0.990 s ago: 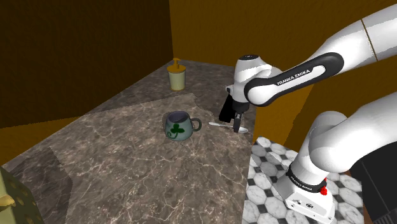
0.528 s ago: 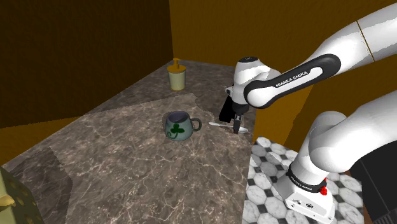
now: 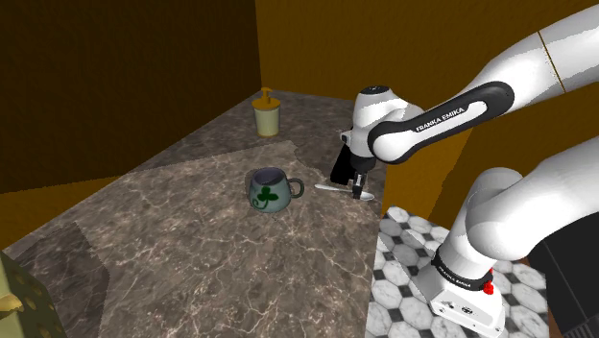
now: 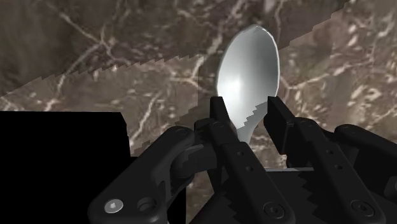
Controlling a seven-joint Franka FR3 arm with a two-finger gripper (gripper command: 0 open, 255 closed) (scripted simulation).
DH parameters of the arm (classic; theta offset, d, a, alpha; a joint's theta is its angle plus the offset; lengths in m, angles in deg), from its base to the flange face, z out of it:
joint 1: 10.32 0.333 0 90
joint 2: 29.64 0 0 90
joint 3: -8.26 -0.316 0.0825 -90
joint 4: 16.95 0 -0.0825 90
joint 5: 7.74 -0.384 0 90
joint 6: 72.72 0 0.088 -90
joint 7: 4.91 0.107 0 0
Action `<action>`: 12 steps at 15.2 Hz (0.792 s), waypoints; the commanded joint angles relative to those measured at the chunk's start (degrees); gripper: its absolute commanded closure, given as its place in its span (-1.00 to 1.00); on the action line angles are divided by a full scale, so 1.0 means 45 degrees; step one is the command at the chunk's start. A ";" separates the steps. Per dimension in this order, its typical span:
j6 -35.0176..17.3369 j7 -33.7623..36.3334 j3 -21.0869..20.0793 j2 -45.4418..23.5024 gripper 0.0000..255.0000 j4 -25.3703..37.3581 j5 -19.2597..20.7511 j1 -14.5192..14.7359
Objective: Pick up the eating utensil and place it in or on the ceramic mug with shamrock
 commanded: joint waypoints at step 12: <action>0.2052 -0.0107 -0.0100 0.1127 1.00 0.0918 -0.0152 0.0049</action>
